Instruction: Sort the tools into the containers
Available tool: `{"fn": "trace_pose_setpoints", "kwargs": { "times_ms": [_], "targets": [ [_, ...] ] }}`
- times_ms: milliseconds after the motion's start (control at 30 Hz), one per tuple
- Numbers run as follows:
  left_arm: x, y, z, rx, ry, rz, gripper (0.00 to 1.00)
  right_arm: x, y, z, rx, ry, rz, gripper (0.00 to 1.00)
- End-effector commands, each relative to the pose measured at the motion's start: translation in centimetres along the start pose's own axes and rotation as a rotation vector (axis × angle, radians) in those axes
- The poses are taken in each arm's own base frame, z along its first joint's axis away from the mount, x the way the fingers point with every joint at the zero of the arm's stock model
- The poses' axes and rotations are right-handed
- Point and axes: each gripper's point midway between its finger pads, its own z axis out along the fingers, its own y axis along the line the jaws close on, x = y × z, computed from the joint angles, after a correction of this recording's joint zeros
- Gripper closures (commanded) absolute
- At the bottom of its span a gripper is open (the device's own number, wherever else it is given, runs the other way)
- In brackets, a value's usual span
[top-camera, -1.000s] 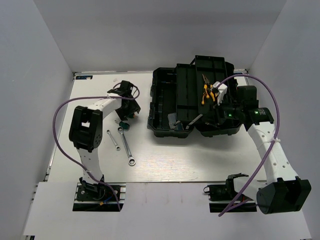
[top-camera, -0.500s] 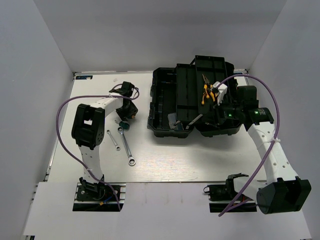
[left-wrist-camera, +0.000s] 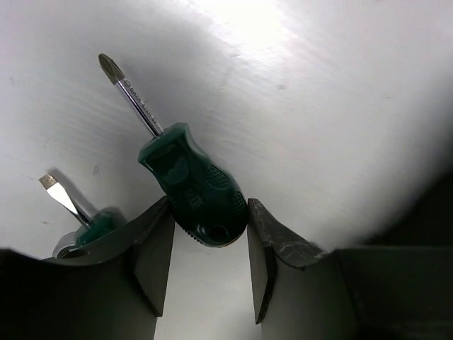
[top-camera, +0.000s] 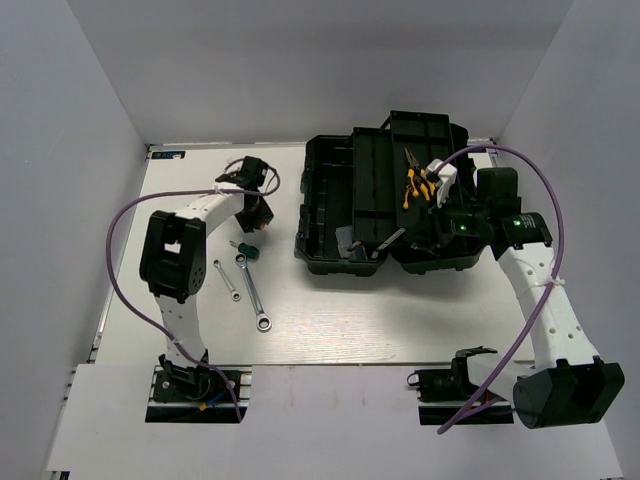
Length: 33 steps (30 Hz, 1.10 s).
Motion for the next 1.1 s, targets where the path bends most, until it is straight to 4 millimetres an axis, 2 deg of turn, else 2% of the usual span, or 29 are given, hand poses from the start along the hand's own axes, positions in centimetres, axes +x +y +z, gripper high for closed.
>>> {"fn": "trace_pose_setpoints", "kwargs": {
  "times_ms": [0,33,67,167,200,233,267,300,333,367,400,433,467,500,533,567,600,667,700,733,867,1067],
  "targets": [
    [-6.3,-4.2,-7.9,0.205,-0.216,0.059,1.0,-2.1,0.7,-1.1,-0.003,-0.05,-0.05,0.58],
    [-6.2,-4.9,-8.9,0.243,-0.223,0.083,1.0,-2.2,0.7,-1.2,0.003,-0.054,-0.051,0.62],
    [-7.3,-5.5,-10.8,0.296,-0.274,0.123,1.0,-2.3,0.6,-1.2,0.01,-0.056,-0.047,0.74],
    [-8.1,-8.7,-15.0,0.486,-0.321,0.223,1.0,-2.8,-0.3,-1.3,0.06,-0.066,-0.044,0.98],
    [-7.8,-11.1,-17.4,0.623,-0.33,0.303,1.0,-3.0,-1.1,-1.6,0.114,-0.063,-0.034,1.0],
    [-7.6,-12.5,-18.7,0.715,-0.334,0.356,1.0,-3.4,-1.5,-1.7,0.137,-0.074,-0.037,1.0],
    [-7.9,-14.3,-21.5,0.821,-0.366,0.404,1.0,-3.6,-1.9,-1.7,0.159,-0.079,-0.032,1.0],
    [-6.6,-16.2,-22.9,0.93,-0.33,0.472,1.0,-4.0,-2.6,-2.2,0.213,-0.083,-0.019,1.0],
    [-5.6,-17.6,-22.4,0.984,-0.287,0.523,1.0,-4.5,-3.1,-2.3,0.233,-0.098,-0.025,1.0],
    [-5.2,-19.0,-23.2,1.046,-0.281,0.562,1.0,-4.8,-3.4,-2.5,0.25,-0.104,-0.023,1.0],
    [-5.3,-20.5,-25.5,1.119,-0.286,0.591,1.0,-4.7,-3.6,-2.5,0.268,-0.098,-0.007,1.0],
    [-4.5,-21.8,-26.2,1.159,-0.286,0.633,1.0,-4.9,-3.9,-2.6,0.284,-0.101,-0.005,1.0],
    [-3.8,-22.8,-24.8,1.158,-0.248,0.643,1.0,-5.1,-4.0,-2.8,0.293,-0.104,-0.007,1.0],
    [-4.3,-23.8,-26.1,1.179,-0.269,0.652,1.0,-5.0,-3.9,-2.8,0.294,-0.103,-0.004,1.0],
    [-3.9,-24.5,-26.1,1.194,-0.262,0.67,1.0,-5.0,-4.0,-2.9,0.299,-0.105,-0.004,1.0],
    [-4.1,-25.5,-27.1,1.218,-0.286,0.68,1.0,-4.8,-4.1,-3.0,0.309,-0.104,-0.002,1.0],
    [-3.7,-25.9,-25.2,1.199,-0.252,0.679,1.0,-4.5,-4.1,-2.9,0.311,-0.097,0.003,1.0],
    [-2.9,-26.9,-24.9,1.211,-0.236,0.681,1.0,-4.5,-4.2,-3.0,0.316,-0.094,0.004,1.0],
    [-3.2,-27.4,-25.0,1.222,-0.245,0.67,1.0,-4.4,-4.2,-3.0,0.317,-0.09,0.005,1.0],
    [-3.2,-27.9,-23.8,1.215,-0.24,0.654,1.0,-4.4,-4.1,-3.0,0.314,-0.09,0.005,1.0],
    [-2.9,-30.0,-23.3,1.241,-0.261,0.641,1.0,-4.2,-4.3,-3.0,0.319,-0.075,0.014,1.0],
    [-2.1,-31.2,-21.4,1.251,-0.226,0.605,0.98,-3.8,-4.3,-2.9,0.32,-0.066,0.013,1.0]
  ]
}}
